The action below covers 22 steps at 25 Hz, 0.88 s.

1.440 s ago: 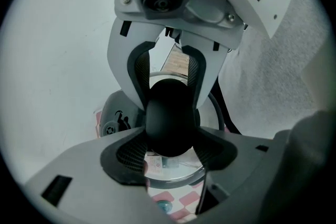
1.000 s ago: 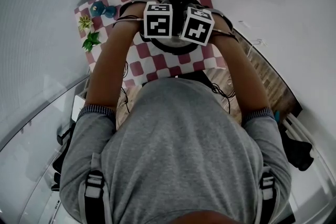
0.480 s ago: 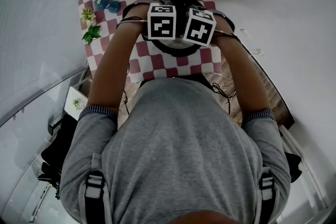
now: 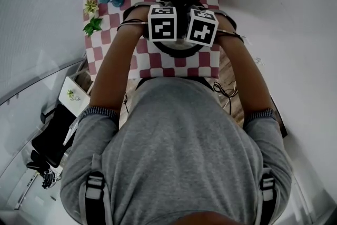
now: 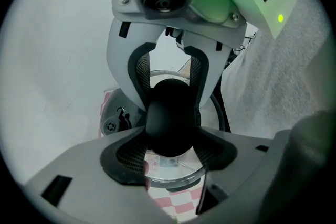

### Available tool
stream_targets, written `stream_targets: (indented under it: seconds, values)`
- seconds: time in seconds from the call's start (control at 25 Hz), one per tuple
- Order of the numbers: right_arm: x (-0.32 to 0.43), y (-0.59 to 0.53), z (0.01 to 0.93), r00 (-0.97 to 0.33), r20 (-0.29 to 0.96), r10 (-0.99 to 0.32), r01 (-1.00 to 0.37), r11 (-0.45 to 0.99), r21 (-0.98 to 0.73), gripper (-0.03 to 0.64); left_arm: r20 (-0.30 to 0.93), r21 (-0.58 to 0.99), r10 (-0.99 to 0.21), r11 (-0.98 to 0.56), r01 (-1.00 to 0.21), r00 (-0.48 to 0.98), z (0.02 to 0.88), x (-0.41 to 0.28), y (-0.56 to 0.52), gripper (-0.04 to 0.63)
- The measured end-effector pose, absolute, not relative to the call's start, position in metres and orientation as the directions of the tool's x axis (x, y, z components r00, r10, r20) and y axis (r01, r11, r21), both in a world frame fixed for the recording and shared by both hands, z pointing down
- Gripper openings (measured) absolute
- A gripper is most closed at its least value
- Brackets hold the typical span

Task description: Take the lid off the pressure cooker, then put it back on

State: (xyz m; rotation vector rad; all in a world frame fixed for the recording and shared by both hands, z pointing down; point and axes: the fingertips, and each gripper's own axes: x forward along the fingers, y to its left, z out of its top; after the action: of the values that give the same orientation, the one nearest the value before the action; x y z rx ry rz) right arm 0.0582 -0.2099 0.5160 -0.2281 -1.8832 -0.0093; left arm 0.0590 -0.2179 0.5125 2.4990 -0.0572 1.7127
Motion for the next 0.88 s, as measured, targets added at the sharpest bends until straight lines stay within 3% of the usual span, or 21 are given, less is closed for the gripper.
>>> stream_targets:
  seconds: [0.88]
  values:
    - [0.0603,-0.2099,0.5173,-0.245,0.941,0.234,0.436,0.893,-0.109,0.301,0.932,0.073,-0.06,-0.935,-0.347,0.358,0.5139,0.0589,-0.2174,0.298]
